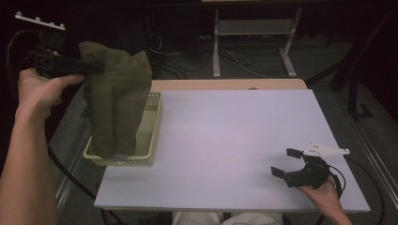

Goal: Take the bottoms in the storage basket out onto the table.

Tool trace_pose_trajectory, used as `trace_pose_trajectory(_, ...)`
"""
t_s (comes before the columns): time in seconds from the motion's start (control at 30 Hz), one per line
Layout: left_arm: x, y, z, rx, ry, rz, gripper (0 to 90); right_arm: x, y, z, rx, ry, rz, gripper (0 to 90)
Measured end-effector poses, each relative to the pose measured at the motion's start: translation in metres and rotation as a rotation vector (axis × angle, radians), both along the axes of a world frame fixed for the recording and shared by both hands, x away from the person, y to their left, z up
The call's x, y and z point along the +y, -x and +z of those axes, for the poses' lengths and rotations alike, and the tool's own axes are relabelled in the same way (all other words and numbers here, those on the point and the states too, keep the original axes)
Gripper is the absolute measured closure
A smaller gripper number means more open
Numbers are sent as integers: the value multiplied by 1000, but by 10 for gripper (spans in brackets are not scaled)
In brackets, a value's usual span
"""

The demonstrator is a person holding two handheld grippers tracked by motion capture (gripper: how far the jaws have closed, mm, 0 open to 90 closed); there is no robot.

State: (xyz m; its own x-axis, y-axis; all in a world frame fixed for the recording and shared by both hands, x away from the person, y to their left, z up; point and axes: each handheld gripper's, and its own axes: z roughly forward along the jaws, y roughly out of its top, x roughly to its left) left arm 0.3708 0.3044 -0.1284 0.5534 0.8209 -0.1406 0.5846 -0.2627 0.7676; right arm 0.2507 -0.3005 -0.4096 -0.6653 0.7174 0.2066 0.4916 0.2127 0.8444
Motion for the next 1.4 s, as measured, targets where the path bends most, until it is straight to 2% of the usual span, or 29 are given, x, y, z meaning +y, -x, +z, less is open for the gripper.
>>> trace_pose_trajectory(0.3,-14,0,10,-26,-7,-51,786,-1,1,1,-17,-3,-12,5)
trace_pose_trajectory(0.57,-32,-4,15,-30,-12,-96,785,-2,1,2,-27,-3,-12,6)
trace_pose_trajectory(0.6,-35,-5,16,-28,-14,-102,786,-2,2,2,-28,-5,-13,24)
trace_pose_trajectory(0.63,-38,-6,16,-28,-18,-110,785,-2,2,2,-29,-11,-12,83)
trace_pose_trajectory(0.7,-44,-8,16,-29,-16,-120,786,-3,2,3,-36,-21,0,125)
trace_pose_trajectory(0.83,-54,-13,15,-33,-21,-150,786,-4,3,3,-33,-27,-5,123)
trace_pose_trajectory(1.0,-68,-18,13,-35,-5,-175,786,-5,4,4,-34,-47,-11,113)
trace_pose_trajectory(1.4,-103,-32,3,-19,0,-243,785,-6,5,4,-29,-37,-3,112)
